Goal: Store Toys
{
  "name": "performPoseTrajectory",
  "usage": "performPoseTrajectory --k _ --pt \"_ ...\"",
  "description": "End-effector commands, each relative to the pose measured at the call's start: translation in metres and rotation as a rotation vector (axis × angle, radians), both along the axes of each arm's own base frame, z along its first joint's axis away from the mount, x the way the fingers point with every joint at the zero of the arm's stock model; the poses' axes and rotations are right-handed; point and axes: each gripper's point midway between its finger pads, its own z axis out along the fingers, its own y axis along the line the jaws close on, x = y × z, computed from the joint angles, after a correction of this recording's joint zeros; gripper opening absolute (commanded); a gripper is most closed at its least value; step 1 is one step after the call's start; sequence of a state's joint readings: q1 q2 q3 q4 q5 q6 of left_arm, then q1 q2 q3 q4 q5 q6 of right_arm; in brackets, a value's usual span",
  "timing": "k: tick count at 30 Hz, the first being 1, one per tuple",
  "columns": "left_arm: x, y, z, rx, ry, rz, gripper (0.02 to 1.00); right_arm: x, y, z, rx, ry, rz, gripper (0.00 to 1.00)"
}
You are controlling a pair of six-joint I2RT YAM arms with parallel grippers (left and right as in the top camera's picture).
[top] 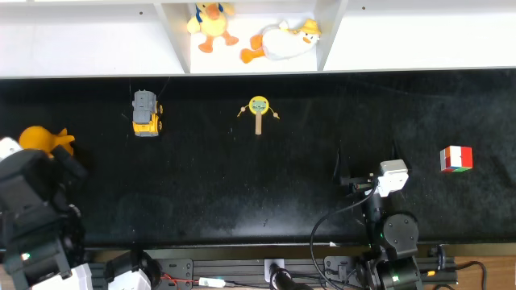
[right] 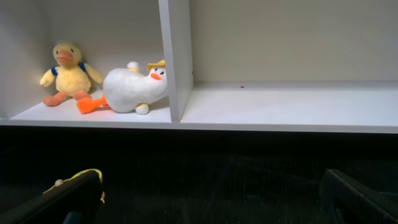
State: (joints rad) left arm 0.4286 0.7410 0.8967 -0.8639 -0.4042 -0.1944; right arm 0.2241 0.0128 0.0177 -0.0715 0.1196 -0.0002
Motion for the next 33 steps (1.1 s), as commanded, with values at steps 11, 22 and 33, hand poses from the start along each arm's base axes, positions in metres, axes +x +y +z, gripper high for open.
performPoseTrajectory --k 11,22,33 --pt "0.007 0.029 -0.022 -0.114 0.069 -0.179 0.993 0.000 0.001 -0.003 -0.003 0.000 0.002 0.996" --pt "0.033 0.065 -0.060 -0.176 0.121 -0.268 0.996 0.000 0.001 -0.003 -0.003 0.000 0.002 0.996" --pt "0.067 0.073 -0.078 -0.159 0.111 -0.447 0.996 0.000 0.001 -0.003 -0.003 0.000 0.002 0.993"
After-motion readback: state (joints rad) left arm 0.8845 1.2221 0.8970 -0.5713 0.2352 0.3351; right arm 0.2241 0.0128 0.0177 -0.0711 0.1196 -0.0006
